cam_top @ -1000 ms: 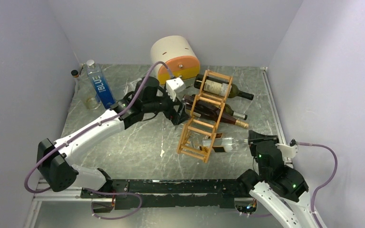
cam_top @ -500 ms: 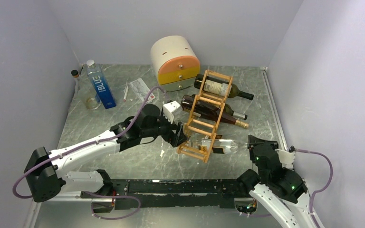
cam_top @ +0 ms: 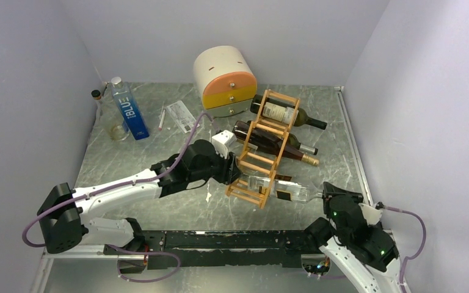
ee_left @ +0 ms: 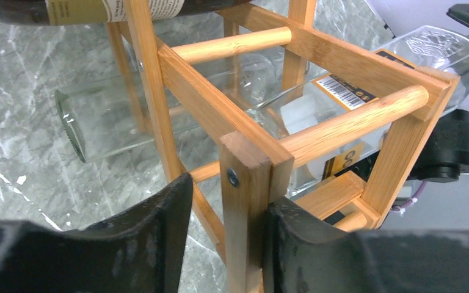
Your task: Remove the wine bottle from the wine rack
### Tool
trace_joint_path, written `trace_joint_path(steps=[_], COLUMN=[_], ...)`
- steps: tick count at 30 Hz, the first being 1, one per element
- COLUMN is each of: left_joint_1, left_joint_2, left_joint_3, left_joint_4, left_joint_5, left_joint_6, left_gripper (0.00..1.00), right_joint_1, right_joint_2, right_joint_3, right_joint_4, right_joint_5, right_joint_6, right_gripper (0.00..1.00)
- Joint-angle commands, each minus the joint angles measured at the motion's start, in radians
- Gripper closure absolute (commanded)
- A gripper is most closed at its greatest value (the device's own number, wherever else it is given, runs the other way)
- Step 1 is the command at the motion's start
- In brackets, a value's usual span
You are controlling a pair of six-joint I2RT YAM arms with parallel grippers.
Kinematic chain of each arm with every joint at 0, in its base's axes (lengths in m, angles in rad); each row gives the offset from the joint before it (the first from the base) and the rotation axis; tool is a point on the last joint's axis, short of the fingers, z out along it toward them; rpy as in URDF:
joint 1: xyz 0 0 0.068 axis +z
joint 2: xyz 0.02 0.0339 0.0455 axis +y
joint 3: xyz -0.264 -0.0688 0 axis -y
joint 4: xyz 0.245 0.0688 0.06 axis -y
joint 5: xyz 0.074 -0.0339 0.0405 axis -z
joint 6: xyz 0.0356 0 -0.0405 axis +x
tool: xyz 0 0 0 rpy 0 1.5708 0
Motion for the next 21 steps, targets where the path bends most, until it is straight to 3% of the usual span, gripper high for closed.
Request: trace_joint_path(steps=[1, 14, 21], left_joint_1=[0.019, 0.019, 0.019], left_joint_2=[-0.017, -0.008, -0.001], left_joint_3=[0.037, 0.046, 0.045], left_joint_4=[-0.043, -0.04, -0.041], left_joint_5=[-0.181, -0.16, -0.155], left_joint_6=[0.023, 0.016, 0.01], left_gripper=[0.56, 0.6, 0.6], right_joint_1=[0.009, 0.051, 0.062], right_joint_2=[-0.03, -0.011, 0.098], right_joint_3=[0.033, 0.249, 0.299], right_joint_4=[-0.074, 0.168, 0.305], right_joint_5=[0.07, 0.188, 0.204], right_joint_6=[0.005, -0.5, -0.773], right_gripper=[1.0, 1.0, 1.0])
